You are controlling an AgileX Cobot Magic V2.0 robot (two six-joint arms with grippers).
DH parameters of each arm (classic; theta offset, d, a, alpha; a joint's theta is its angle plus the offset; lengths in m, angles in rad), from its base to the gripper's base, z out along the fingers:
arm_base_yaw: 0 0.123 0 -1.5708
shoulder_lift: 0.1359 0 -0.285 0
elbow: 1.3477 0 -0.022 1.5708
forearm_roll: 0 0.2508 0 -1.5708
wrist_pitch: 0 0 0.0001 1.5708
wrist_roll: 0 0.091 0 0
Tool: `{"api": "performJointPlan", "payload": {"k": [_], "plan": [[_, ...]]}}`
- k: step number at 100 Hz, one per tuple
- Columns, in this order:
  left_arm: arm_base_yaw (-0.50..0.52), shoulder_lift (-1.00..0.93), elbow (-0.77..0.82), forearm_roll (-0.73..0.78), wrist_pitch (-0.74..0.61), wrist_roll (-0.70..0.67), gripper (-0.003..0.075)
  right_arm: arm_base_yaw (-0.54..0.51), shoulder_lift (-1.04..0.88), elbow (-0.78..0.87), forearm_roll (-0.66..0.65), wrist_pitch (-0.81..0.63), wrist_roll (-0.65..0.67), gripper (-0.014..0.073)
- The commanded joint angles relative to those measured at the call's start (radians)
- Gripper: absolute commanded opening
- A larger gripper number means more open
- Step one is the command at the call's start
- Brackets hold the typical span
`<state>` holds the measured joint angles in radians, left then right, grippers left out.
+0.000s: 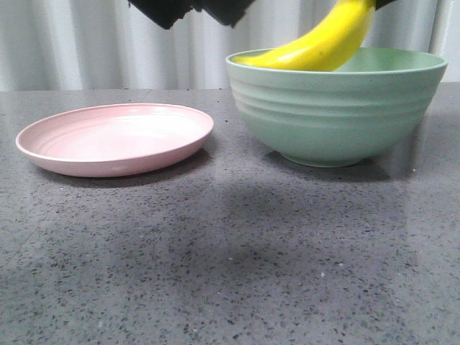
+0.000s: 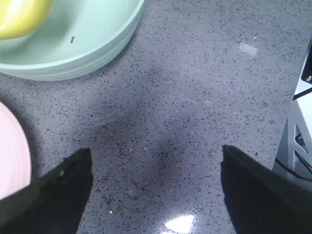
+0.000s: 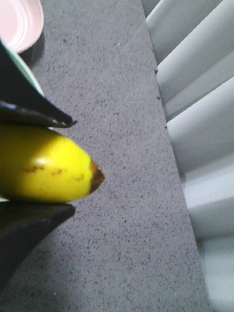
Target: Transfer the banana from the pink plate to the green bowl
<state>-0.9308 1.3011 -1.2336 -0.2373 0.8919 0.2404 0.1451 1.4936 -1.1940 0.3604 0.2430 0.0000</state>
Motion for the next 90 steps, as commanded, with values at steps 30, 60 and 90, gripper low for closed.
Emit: {"api": "performJointPlan", "payload": {"k": [30,60,90], "plan": [[-0.005,-0.031,-0.028,-0.023,-0.044,-0.008,0.0494,-0.008,-0.030,-0.036,-0.028,-0.066,0.000,0.0398],[-0.005,-0.052,-0.028,0.004,-0.044,-0.066,0.0348,-0.008,-0.154,-0.036,-0.136,0.056,-0.012,0.0285],[-0.002,-0.198,-0.003,0.092,-0.064,-0.149,-0.0019,-0.008,-0.318,0.009,-0.231,0.336,-0.031,-0.0071]]}}
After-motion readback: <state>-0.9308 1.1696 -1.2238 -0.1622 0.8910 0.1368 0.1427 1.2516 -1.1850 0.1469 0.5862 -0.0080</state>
